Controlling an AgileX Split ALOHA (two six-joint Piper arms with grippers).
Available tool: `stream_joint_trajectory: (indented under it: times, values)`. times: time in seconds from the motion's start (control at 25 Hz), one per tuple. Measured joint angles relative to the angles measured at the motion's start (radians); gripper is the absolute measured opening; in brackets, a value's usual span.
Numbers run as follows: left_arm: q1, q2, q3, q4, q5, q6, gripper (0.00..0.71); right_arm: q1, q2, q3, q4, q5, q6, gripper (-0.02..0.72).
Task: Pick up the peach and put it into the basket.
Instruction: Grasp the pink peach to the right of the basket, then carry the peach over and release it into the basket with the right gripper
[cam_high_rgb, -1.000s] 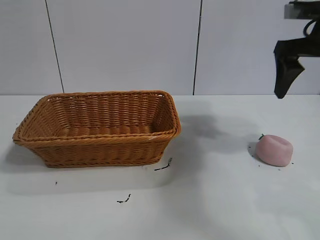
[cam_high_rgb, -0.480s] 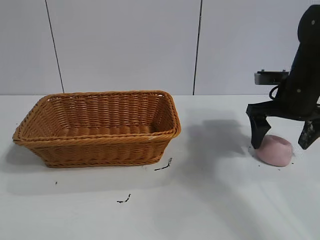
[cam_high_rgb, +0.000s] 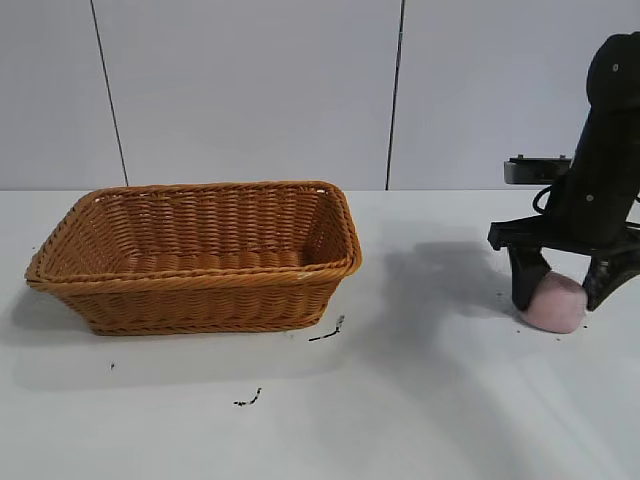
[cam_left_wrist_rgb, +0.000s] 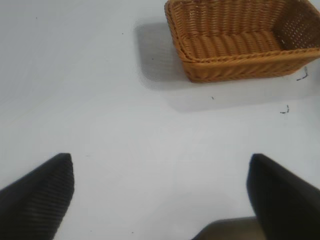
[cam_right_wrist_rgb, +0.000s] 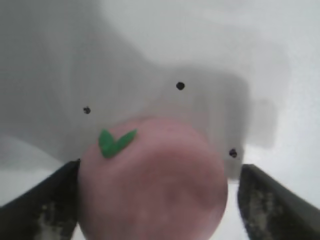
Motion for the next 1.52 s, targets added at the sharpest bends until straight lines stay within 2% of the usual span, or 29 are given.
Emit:
stream_joint_trajectory:
  times: [0.04, 0.16, 0.32, 0.6, 0.88, 1.28, 1.52]
  values:
    - [0.0, 0.0, 0.0, 0.0, 0.0, 0.0, 0.692, 0.0, -0.002, -0.004, 0.0, 0.008, 0.0, 0.131]
    - [0.0, 0.0, 0.0, 0.0, 0.0, 0.0, 0.692, 0.0, -0.024, -0.009, 0.001, 0.021, 0.0, 0.054]
    - [0.0, 0.0, 0.0, 0.0, 0.0, 0.0, 0.692, 0.0, -0.096, -0.018, 0.003, 0.058, 0.0, 0.034]
    - [0.0, 0.0, 0.0, 0.0, 0.0, 0.0, 0.692, 0.0, -0.171, -0.282, 0.017, 0.254, 0.005, 0.028]
    - [0.0, 0.0, 0.0, 0.0, 0.0, 0.0, 0.692, 0.053, -0.134, -0.49, 0.018, 0.311, 0.02, 0.025]
    - [0.0, 0.0, 0.0, 0.0, 0.0, 0.0, 0.692, 0.337, -0.004, -0.751, 0.022, 0.34, 0.031, 0.025]
    - [0.0, 0.0, 0.0, 0.0, 0.0, 0.0, 0.692, 0.492, 0.074, -0.774, 0.022, 0.265, 0.031, 0.025]
